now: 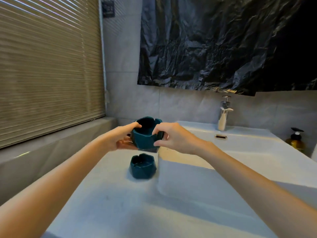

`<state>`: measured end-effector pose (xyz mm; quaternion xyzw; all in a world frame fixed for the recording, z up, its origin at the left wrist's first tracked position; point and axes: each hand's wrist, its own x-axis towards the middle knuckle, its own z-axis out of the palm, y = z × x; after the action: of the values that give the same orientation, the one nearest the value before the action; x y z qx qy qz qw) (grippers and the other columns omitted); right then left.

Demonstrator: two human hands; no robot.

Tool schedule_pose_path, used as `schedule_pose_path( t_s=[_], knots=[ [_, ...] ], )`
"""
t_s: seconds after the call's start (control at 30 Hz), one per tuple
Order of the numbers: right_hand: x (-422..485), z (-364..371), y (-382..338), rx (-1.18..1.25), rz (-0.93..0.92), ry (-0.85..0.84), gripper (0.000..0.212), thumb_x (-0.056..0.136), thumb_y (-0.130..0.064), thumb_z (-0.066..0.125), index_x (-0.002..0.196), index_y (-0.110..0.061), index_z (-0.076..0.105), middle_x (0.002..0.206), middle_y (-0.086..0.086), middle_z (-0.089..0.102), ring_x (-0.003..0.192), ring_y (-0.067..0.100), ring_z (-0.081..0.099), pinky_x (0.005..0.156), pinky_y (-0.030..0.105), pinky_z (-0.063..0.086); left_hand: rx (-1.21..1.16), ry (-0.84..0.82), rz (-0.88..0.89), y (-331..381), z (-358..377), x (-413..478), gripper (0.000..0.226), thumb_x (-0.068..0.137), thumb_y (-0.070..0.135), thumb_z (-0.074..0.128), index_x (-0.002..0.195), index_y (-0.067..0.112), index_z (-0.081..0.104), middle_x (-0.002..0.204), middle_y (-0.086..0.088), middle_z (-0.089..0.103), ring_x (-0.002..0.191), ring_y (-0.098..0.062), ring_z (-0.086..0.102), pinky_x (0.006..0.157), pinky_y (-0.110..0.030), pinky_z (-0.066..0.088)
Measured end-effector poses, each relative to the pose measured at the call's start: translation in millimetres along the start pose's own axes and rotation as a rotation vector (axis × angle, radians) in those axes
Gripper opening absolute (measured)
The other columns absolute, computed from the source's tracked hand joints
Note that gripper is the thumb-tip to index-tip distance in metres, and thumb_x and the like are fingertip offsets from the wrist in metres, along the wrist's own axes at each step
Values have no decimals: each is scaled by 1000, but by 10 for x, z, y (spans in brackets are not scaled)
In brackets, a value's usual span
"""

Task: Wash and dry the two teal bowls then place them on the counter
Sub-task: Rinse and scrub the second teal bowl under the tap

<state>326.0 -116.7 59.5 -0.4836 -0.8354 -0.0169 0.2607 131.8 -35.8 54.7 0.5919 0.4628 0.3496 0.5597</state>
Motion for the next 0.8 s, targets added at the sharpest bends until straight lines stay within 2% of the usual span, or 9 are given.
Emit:
schedule_pose_path(
  t_s=[0.17, 0.27, 0.33, 0.43, 0.5, 0.57, 0.67, 0.8],
  knots=[
    [201, 603, -311, 103, -61, -28, 22, 87, -19, 68, 106, -12, 59, 94, -6, 52, 69, 8, 52, 66, 23, 43, 207, 160, -34, -451, -528, -245, 33, 92, 42, 52, 106, 14, 63, 99, -12, 70, 74, -25, 72, 62, -31, 59],
    [268, 1028, -444, 147, -79, -63, 23, 86, -19, 69, 104, -10, 59, 92, -5, 50, 67, 11, 50, 67, 28, 42, 317, 324, 104, -785, -819, -357, 20, 92, 34, 58, 109, 25, 62, 98, -5, 69, 83, -19, 67, 70, -33, 58],
    [296, 1286, -527, 182, -75, -91, 22, 86, -20, 69, 103, -11, 59, 90, -5, 50, 68, 11, 51, 67, 30, 42, 331, 380, 204, -973, -1007, -419, 24, 88, 25, 66, 112, 26, 64, 98, -4, 70, 91, -18, 66, 72, -33, 58],
    [331, 1576, -665, 241, -73, -136, 22, 87, -21, 67, 104, -12, 58, 94, -2, 52, 72, 13, 54, 70, 31, 46, 287, 383, 205, -1214, -1207, -520, 19, 87, 15, 66, 104, 23, 70, 96, -4, 73, 93, -18, 67, 63, -24, 55],
    [352, 1714, -743, 258, -78, -159, 22, 87, -20, 67, 105, -10, 59, 95, 1, 53, 73, 14, 54, 69, 27, 43, 303, 392, 197, -1362, -1318, -539, 18, 88, 12, 65, 100, 24, 72, 93, -2, 74, 91, -17, 68, 62, -23, 55],
    [369, 1828, -791, 261, -81, -179, 22, 87, -19, 66, 105, -9, 59, 98, 5, 56, 73, 13, 54, 68, 25, 41, 323, 402, 187, -1474, -1414, -552, 20, 88, 10, 65, 102, 23, 71, 93, -3, 73, 89, -17, 69, 61, -22, 55],
    [381, 1970, -822, 278, -70, -195, 21, 87, -20, 66, 104, -10, 58, 100, 6, 57, 72, 13, 54, 70, 29, 44, 342, 406, 181, -1590, -1517, -559, 22, 88, 10, 65, 106, 20, 71, 93, -4, 73, 87, -15, 69, 60, -21, 56],
    [393, 2059, -862, 293, -66, -207, 21, 87, -20, 66, 104, -11, 58, 99, 6, 57, 73, 13, 54, 70, 29, 45, 365, 400, 194, -1670, -1573, -562, 23, 88, 10, 64, 93, 32, 70, 90, 1, 73, 86, -12, 68, 63, -23, 56]
  ],
)
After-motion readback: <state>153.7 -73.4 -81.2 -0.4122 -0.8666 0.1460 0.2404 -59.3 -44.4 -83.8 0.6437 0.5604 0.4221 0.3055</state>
